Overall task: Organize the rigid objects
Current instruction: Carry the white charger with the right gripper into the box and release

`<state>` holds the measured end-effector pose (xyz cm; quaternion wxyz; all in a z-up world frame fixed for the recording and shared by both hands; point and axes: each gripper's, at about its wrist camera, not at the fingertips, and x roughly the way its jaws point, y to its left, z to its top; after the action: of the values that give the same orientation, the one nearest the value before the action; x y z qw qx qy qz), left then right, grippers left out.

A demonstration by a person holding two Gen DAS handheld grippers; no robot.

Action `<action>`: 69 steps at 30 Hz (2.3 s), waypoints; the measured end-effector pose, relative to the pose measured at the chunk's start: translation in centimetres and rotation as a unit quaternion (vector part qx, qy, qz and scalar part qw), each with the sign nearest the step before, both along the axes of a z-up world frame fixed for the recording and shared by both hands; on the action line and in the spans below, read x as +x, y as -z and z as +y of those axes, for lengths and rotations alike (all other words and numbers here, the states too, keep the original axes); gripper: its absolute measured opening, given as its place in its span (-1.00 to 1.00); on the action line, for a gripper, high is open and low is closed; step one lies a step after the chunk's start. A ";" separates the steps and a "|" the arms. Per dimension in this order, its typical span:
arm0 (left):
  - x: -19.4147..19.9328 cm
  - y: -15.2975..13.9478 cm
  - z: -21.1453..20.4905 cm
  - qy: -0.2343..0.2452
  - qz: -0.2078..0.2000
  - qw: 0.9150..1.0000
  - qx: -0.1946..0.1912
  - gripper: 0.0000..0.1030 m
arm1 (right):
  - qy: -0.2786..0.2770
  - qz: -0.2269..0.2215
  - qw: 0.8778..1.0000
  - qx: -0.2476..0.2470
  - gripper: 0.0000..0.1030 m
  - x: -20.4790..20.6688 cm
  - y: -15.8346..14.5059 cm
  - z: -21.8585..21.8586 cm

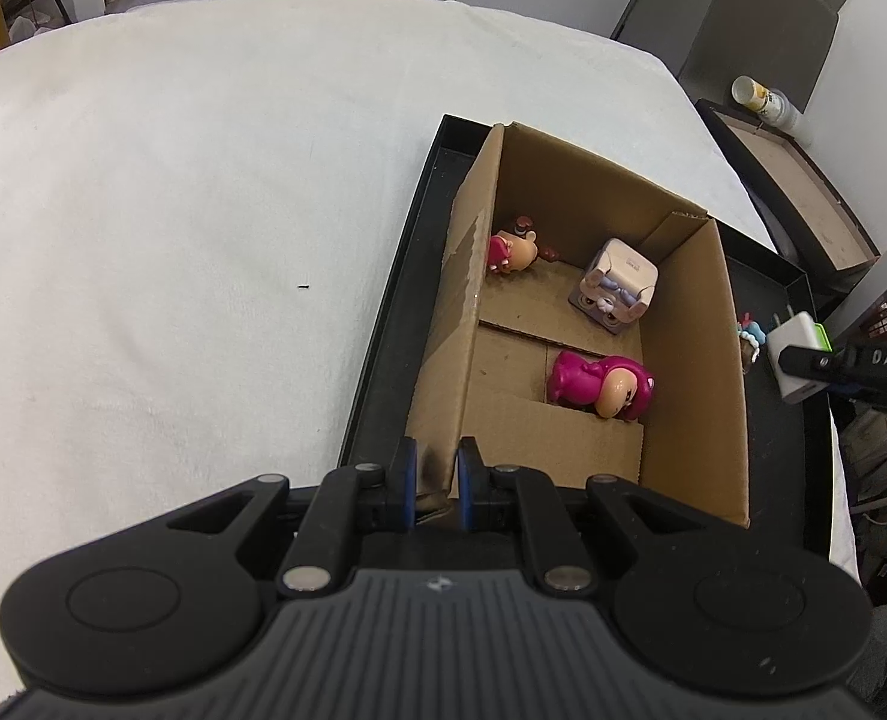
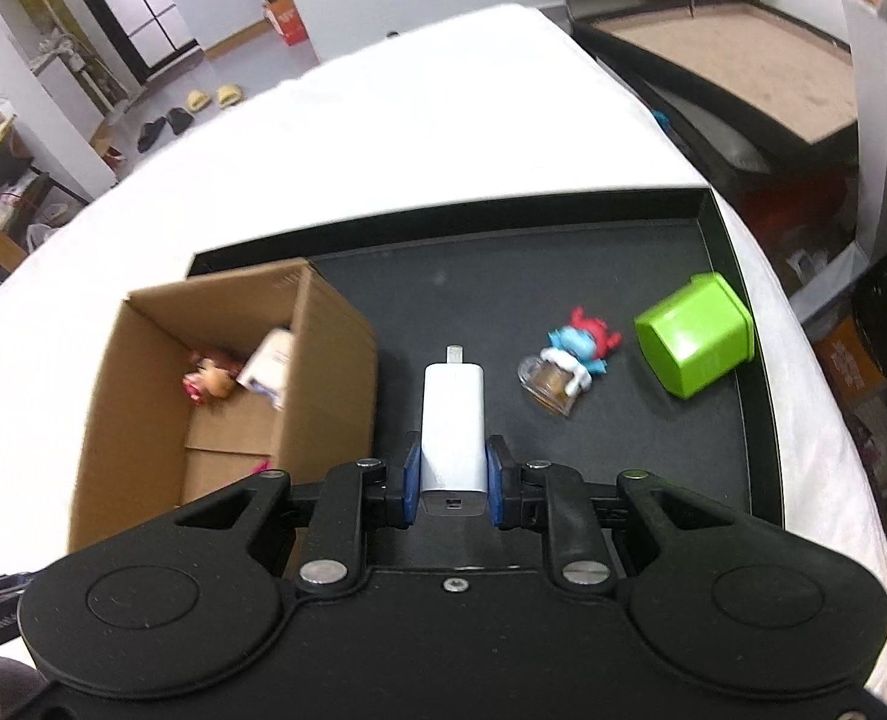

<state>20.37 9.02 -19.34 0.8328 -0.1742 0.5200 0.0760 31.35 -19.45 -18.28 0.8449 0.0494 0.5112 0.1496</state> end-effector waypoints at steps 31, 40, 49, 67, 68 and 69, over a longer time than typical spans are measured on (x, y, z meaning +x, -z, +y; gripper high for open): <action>-0.8 -0.1 1.5 -0.001 -0.022 0.999 -0.038 -0.81 | -0.038 -0.041 0.998 0.013 -0.59 -1.4 -4.7 6.8; -0.8 0.0 1.8 -0.001 -0.022 0.999 -0.043 -0.81 | -0.041 -0.026 0.999 0.015 -0.59 -1.6 -3.7 9.2; -0.7 0.2 2.2 -0.001 -0.023 0.998 -0.054 -0.81 | -0.053 -0.010 0.999 0.007 -0.58 -2.0 -2.0 12.1; -0.9 0.3 3.0 -0.006 -0.025 0.997 -0.071 -0.79 | -0.057 0.015 0.998 0.021 -0.51 -0.9 -0.7 15.6; -0.9 0.3 3.0 -0.006 -0.025 0.997 -0.069 -0.79 | -0.056 0.018 0.998 0.025 -0.51 -0.9 -0.6 15.4; -0.9 0.3 3.0 -0.008 -0.024 0.997 -0.069 -0.79 | -0.053 0.022 0.998 0.029 -0.51 -1.0 -0.6 15.2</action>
<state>19.51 12.00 -19.68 0.8304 -0.2370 0.5024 0.0424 30.35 -4.25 -17.69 0.8228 0.0503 0.5266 0.2078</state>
